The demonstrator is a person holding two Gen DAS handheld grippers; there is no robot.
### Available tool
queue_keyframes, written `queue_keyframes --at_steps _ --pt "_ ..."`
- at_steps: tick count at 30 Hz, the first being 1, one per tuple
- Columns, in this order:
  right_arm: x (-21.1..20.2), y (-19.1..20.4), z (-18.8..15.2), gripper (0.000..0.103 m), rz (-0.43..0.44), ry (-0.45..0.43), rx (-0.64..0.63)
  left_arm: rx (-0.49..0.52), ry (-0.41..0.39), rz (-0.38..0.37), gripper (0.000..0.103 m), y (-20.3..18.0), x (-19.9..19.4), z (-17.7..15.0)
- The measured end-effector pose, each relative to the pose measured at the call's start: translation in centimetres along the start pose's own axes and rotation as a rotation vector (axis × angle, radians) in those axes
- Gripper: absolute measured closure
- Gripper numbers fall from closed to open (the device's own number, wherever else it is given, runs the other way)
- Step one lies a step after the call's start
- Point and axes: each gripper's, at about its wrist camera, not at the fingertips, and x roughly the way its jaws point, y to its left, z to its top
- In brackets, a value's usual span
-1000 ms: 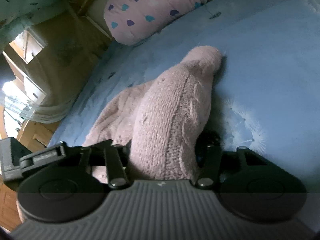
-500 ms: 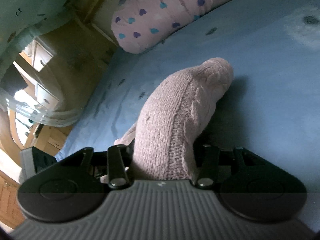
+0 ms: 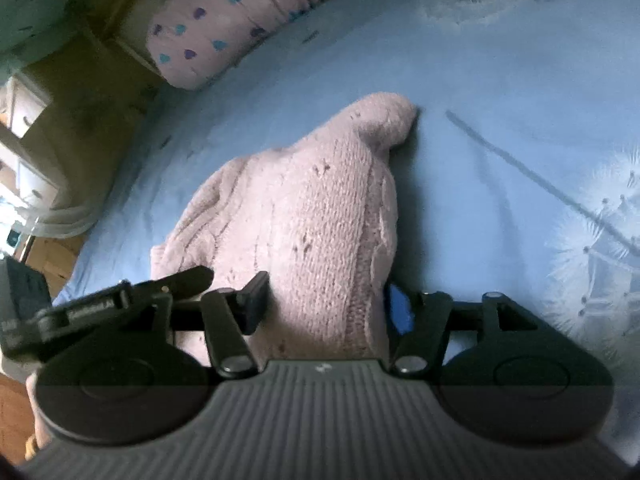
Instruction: Fold small clothes
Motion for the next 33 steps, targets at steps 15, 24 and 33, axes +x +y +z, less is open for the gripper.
queue_keyframes --at_steps 15,24,33 --pt "5.8 -3.8 7.1 0.031 -0.014 -0.070 0.108 -0.081 -0.013 0.047 0.025 1.7 5.6 4.5" --pt "6.6 -1.3 7.9 0.079 0.146 -0.212 -0.168 0.021 -0.142 0.142 0.047 1.0 6.0 3.3" --pt "8.3 -1.4 7.8 0.062 -0.057 -0.181 -0.147 0.036 -0.134 0.186 0.040 0.5 5.4 3.6"
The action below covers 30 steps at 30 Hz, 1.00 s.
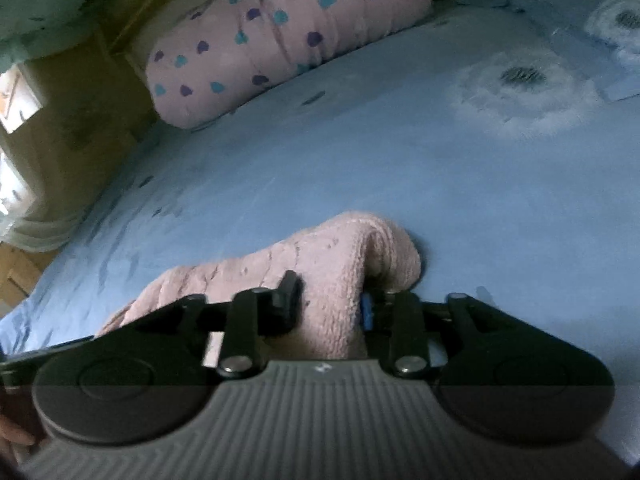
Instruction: Fold small clothes
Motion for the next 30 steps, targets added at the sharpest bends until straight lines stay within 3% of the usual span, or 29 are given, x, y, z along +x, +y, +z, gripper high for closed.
queue_keyframes --at_steps 2,4,6,8,18,23,30 --pt "-1.3 0.6 -0.2 0.061 -0.042 -0.029 -0.021 0.001 -0.010 0.011 0.038 0.0 -1.4 0.1" --pt "-3.0 1.3 -0.6 0.054 -0.061 -0.062 -0.050 0.019 -0.019 0.037 0.034 -0.3 -2.9 0.2" --pt "-4.8 2.1 -0.9 0.038 -0.075 -0.099 -0.080 0.047 -0.039 0.058 0.031 -0.8 -4.8 0.1" --pt "-6.4 2.8 -1.4 0.036 -0.076 -0.146 -0.096 0.060 -0.046 0.076 0.022 -1.2 -6.7 -0.1" --pt "-13.5 6.3 -6.2 0.034 -0.076 -0.176 -0.171 0.105 -0.036 0.133 0.009 -3.5 -12.8 -5.0" --pt "-15.3 7.3 -9.3 0.033 -0.117 -0.159 -0.236 0.148 -0.020 0.187 0.007 -4.6 -13.8 -8.6" --pt "-15.8 8.0 -12.5 0.033 -0.168 -0.136 -0.258 0.120 0.019 0.231 0.007 -4.5 -13.1 -11.9"
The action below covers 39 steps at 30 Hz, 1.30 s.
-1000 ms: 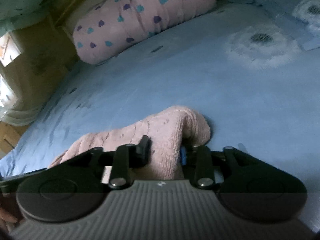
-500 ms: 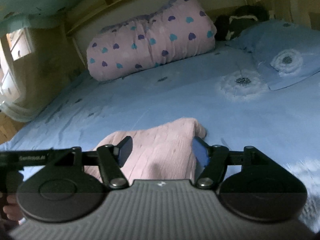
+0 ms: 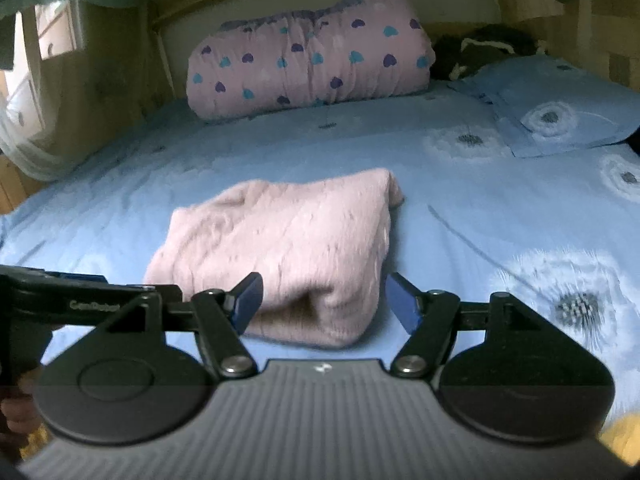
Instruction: Fold small clothes
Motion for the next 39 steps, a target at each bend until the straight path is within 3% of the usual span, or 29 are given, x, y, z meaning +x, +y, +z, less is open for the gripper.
queue_keyframes --at_steps 15,39 --pt "2.2 0.5 -4.6 0.033 -0.085 0.088 -0.041 0.068 0.028 0.051 0.004 -2.3 2.1 -2.5" --pt "2.4 0.8 -5.2 0.028 -0.087 0.065 -0.054 0.058 0.030 0.057 0.002 -2.4 2.3 -2.6"
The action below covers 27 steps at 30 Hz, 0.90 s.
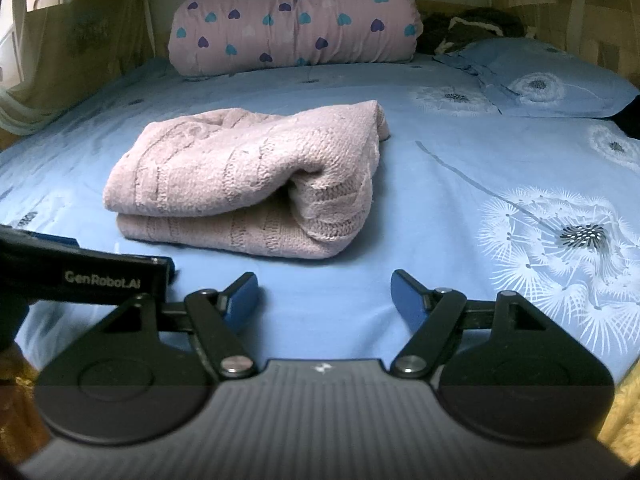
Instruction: Fold small clothes
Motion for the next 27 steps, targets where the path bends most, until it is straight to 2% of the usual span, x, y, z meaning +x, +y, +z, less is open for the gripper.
queue_keyframes --at_steps 27 --pt "-0.01 -0.03 -0.03 0.028 0.001 0.000 0.002 -0.006 0.012 -0.003 0.002 0.02 0.11 0.06"
